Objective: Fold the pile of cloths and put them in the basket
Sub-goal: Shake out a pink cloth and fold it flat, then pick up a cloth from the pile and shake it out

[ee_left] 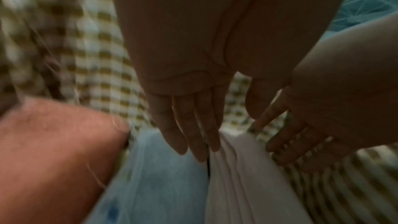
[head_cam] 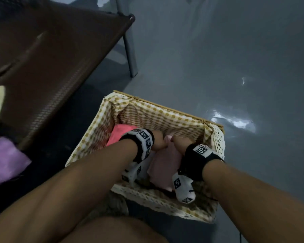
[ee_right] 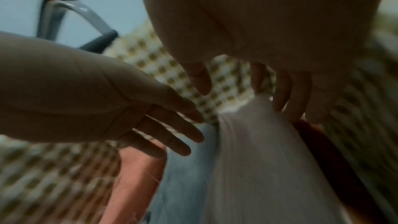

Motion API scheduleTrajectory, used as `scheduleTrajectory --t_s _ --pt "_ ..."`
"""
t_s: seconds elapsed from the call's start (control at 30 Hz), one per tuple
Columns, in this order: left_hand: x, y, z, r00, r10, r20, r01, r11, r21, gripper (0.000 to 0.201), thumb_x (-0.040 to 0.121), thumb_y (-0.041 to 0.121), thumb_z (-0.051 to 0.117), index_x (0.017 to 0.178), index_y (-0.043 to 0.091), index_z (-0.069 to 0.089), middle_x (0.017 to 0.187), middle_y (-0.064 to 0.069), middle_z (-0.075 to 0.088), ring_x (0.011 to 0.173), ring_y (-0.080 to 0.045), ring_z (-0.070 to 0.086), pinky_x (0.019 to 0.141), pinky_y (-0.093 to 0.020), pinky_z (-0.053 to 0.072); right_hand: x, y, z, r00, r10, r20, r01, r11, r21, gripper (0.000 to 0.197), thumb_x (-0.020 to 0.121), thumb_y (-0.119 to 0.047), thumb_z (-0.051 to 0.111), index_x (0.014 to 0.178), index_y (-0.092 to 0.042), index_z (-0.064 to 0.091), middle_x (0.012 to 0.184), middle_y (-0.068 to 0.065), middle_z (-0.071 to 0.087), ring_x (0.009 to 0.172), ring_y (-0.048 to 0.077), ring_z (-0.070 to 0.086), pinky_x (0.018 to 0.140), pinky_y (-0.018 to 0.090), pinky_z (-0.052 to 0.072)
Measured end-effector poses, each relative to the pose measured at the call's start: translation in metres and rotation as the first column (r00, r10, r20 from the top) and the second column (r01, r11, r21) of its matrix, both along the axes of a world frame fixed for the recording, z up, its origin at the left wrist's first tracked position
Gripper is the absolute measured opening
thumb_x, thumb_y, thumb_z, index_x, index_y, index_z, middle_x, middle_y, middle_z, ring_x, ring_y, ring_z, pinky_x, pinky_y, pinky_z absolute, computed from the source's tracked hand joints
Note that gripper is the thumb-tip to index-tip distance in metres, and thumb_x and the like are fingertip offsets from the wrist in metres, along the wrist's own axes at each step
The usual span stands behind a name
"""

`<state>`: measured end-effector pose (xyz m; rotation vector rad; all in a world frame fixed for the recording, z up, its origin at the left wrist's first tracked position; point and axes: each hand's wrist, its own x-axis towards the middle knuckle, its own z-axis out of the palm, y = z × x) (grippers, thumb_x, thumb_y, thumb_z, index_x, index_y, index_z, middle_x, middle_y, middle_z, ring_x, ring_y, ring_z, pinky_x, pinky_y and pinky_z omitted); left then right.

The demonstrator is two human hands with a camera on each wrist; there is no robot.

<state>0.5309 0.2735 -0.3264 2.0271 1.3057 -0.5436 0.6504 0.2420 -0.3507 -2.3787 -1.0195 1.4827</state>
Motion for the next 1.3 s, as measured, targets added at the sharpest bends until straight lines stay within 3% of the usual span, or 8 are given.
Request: scheduleTrajectory --t_s 0.17,0.33,0.47,0.67,0.77,0.9,1.13,1.3 --pt "-0.05 0.02 0.069 0.958 0.149 0.244 -0.163 0.986 0.038 0.025 0.095 0.027 0.054 0.099 0.008 0.071 0.104 -0.012 0.072 0.092 -0.026 0.064 0.086 -0.034 0.052 -0.041 0.011 0.079 0.984 0.167 -0.066 -0.158 0.979 0.127 0.036 0.096 -0.04 0.057 0.101 -0.005 0.065 0.09 0.012 0.067 0.074 0.025 0.061 0.061 0.027 0.046" --pt "-0.156 0.005 0.155 0.877 0.275 0.395 -0.402 0.87 0.287 0.028 0.089 0.025 0.061 0.115 0.024 0.072 0.103 0.003 0.072 0.1 -0.017 0.066 0.083 -0.022 0.047 -0.129 0.025 0.17 0.878 0.447 -0.174 -0.338 0.834 0.437 0.027 0.095 -0.009 0.057 0.069 -0.015 0.061 0.048 -0.006 0.06 0.046 0.012 0.055 0.044 0.012 0.039" --pt "-0.264 -0.033 0.206 0.761 0.426 0.49 -0.628 0.675 0.388 0.02 0.089 0.023 0.061 0.105 0.027 0.071 0.088 0.01 0.07 0.092 -0.013 0.067 0.081 -0.025 0.05 -0.23 0.032 0.218 0.703 0.706 -0.087 -0.561 0.625 0.543 0.035 0.094 -0.016 0.058 0.059 -0.019 0.055 0.051 -0.006 0.056 0.049 0.01 0.05 0.048 0.017 0.04" --pt "-0.397 -0.116 0.213 0.643 0.586 0.493 -0.76 0.409 0.506 0.02 0.089 0.02 0.059 0.106 0.022 0.069 0.099 0.003 0.073 0.093 -0.017 0.067 0.085 -0.032 0.052 -0.383 0.006 0.228 0.379 0.92 0.096 -0.765 0.253 0.593 0.011 0.094 -0.02 0.06 0.091 -0.012 0.067 0.089 0.006 0.073 0.069 0.007 0.067 0.065 0.024 0.054" --pt "-0.445 -0.156 0.194 0.623 0.662 0.416 -0.761 0.39 0.519 0.028 0.09 0.022 0.057 0.116 0.02 0.066 0.11 0.002 0.071 0.101 -0.018 0.065 0.088 -0.029 0.05 -0.44 -0.01 0.219 0.186 0.943 0.278 -0.868 0.025 0.495 0.019 0.091 -0.025 0.062 0.105 -0.016 0.071 0.105 0.007 0.074 0.097 0.021 0.07 0.091 0.038 0.056" --pt "-0.494 -0.197 0.165 0.615 0.764 0.195 -0.718 0.441 0.538 0.045 0.093 0.028 0.056 0.137 0.018 0.054 0.135 -0.005 0.061 0.122 -0.024 0.056 0.099 -0.032 0.045 -0.5 -0.025 0.197 -0.054 0.828 0.559 -0.929 -0.246 0.276 0.044 0.093 -0.034 0.061 0.134 -0.02 0.06 0.133 0.003 0.063 0.121 0.022 0.058 0.103 0.034 0.046" --pt "-0.538 -0.231 0.128 0.582 0.813 0.02 -0.744 0.523 0.417 0.06 0.088 0.046 0.061 0.138 0.016 0.05 0.132 -0.012 0.058 0.114 -0.031 0.057 0.094 -0.039 0.049 -0.538 -0.027 0.141 -0.229 0.725 0.65 -0.936 -0.348 0.059 0.099 0.088 -0.045 0.066 0.16 -0.016 0.004 0.15 0.016 0.044 0.129 0.039 0.049 0.104 0.044 0.045" --pt "-0.537 -0.228 0.124 0.589 0.808 0.012 -0.72 0.518 0.462 0.062 0.085 0.048 0.063 0.138 0.018 0.048 0.13 -0.01 0.054 0.114 -0.031 0.056 0.096 -0.044 0.049 -0.547 -0.012 0.134 -0.089 0.761 0.642 -0.978 -0.189 0.088 0.076 0.094 -0.042 0.059 0.153 -0.008 0.024 0.135 0.016 0.055 0.118 0.037 0.056 0.097 0.042 0.049"
